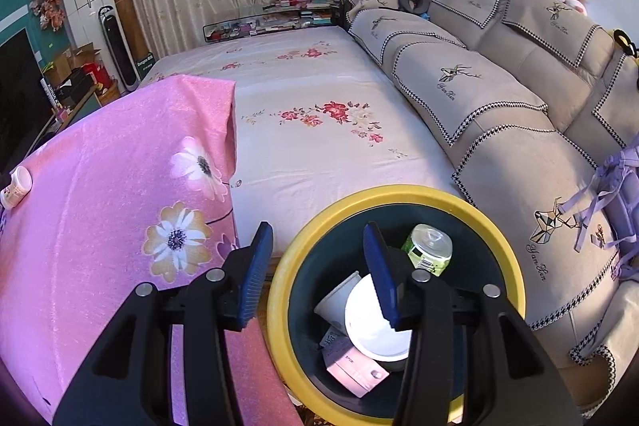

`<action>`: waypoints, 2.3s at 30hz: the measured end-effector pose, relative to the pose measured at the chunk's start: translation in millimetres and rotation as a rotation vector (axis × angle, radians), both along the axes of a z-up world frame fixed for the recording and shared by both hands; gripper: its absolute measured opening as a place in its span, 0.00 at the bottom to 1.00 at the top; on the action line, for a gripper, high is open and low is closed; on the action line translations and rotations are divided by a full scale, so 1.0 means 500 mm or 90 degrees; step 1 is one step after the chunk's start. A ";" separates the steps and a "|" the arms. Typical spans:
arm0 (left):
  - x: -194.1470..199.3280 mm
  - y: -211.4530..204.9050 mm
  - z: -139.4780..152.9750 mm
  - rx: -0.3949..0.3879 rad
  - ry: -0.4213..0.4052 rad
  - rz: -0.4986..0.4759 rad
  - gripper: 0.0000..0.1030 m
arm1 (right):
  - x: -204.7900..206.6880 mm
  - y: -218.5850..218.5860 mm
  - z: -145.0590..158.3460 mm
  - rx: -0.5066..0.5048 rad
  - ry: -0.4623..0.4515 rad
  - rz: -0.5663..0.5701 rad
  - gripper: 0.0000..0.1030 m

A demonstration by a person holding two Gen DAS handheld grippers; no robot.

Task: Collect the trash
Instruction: 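Grasp the white red-labelled pill bottle with the left gripper, then carry the pill bottle with the left gripper into the bin and release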

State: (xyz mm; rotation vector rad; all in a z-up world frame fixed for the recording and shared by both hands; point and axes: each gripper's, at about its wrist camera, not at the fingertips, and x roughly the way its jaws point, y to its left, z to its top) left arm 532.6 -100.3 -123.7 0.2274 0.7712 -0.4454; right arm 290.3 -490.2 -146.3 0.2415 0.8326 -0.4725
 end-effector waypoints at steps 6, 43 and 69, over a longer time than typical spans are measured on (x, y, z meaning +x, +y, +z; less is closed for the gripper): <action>0.039 -0.024 -0.023 0.023 0.007 -0.030 0.90 | 0.016 0.008 -0.003 0.000 0.005 0.016 0.44; -0.452 -0.594 0.043 0.064 -0.011 -0.352 0.71 | -0.281 -0.098 0.075 0.000 -0.066 -0.013 0.44; -0.566 -0.933 -0.004 0.048 0.034 -0.392 0.89 | -0.455 -0.191 0.055 0.038 -0.098 -0.056 0.44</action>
